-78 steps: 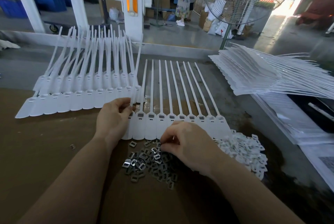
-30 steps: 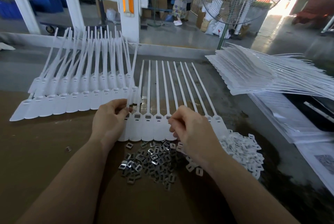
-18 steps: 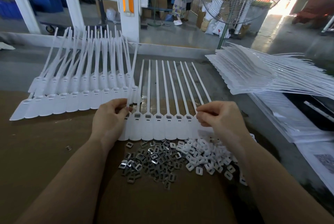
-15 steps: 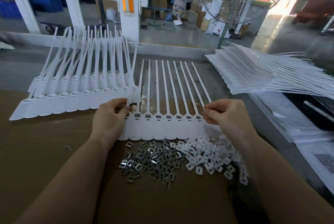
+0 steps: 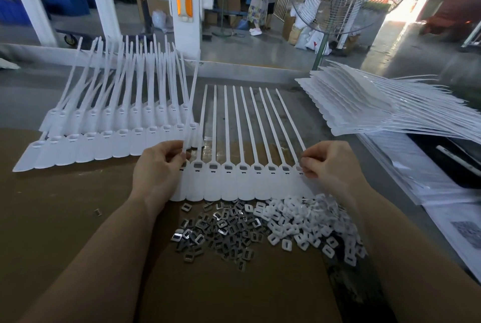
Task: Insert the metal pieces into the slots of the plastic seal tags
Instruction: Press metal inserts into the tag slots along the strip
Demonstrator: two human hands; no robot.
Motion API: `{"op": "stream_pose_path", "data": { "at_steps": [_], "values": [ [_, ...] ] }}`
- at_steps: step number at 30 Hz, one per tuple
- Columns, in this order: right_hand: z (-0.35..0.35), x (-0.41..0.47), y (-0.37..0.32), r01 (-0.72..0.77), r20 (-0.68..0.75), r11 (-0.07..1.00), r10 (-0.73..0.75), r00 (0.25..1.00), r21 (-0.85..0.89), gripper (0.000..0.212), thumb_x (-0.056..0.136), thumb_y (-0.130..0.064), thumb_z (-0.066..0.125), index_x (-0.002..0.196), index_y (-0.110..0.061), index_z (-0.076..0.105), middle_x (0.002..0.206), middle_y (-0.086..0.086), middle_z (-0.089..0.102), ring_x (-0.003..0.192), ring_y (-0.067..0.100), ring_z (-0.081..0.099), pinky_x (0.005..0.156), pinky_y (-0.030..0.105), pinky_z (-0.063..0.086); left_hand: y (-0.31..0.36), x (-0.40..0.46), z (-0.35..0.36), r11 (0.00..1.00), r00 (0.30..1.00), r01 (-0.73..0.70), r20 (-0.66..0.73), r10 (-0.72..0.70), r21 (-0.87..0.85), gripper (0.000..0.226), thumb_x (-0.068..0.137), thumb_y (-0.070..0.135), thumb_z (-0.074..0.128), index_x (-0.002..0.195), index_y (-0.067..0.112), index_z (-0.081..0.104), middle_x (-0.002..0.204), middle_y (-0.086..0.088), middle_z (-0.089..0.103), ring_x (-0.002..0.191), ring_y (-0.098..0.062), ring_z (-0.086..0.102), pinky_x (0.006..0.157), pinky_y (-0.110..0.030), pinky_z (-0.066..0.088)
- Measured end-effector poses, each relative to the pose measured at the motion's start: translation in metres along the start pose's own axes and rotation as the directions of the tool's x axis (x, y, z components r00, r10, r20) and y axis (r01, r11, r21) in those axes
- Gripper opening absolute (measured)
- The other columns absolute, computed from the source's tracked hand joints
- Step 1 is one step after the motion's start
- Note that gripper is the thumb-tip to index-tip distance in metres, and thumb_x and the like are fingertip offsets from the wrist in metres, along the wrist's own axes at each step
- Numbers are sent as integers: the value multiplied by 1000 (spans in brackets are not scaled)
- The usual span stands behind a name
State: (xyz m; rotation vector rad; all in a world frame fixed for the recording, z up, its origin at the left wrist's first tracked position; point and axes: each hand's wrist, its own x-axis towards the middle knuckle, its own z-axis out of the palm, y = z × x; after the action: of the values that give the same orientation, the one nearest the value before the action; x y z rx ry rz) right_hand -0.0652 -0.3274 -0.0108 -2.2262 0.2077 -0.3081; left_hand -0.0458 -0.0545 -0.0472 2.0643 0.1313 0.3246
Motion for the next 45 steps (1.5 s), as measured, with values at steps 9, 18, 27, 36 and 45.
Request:
{"op": "stream_pose_path", "data": {
  "at_steps": [9,18,27,36,45],
  "values": [
    [2,3,1,113,109,922,-78,991,-371,12,90,-11,58,89,-10,70,91,3,64,82,14,56,78,27,44,0,0,1,1000,1000,3,-2,-3,-19,31,92,13,58,123,11,61,84,16,59,81,-1,55,76,-17,38],
    [3,0,0,184,50,888,-180,982,-421,13,87,-7,61,87,-6,74,90,7,68,75,12,53,74,25,43,-1,0,1,1000,1000,6,8,-6,-30,32,93,13,57,124,10,60,79,23,56,79,5,53,76,-16,38],
    [6,-21,-21,297,45,919,-296,954,-258,13,88,-9,61,94,-13,72,90,-3,64,77,5,57,71,9,42,0,1,1,1000,1000,-1,-2,1,-3,31,93,11,57,124,9,60,78,21,57,79,2,53,71,-14,37],
    [36,-67,-45,547,566,823,-380,732,-154,15,85,-20,66,98,-24,70,89,-16,54,85,2,53,84,19,44,3,-2,-1,1000,1000,-5,1,5,5,31,93,10,56,123,8,60,91,9,62,93,-10,58,85,-24,40],
    [39,-71,-48,538,581,829,-363,729,-157,15,85,-22,66,99,-23,71,92,-13,55,88,6,53,87,23,44,5,-3,-2,1000,1000,-3,8,3,0,32,93,11,55,124,8,59,93,6,64,94,-10,58,84,-23,40]
  ]
}}
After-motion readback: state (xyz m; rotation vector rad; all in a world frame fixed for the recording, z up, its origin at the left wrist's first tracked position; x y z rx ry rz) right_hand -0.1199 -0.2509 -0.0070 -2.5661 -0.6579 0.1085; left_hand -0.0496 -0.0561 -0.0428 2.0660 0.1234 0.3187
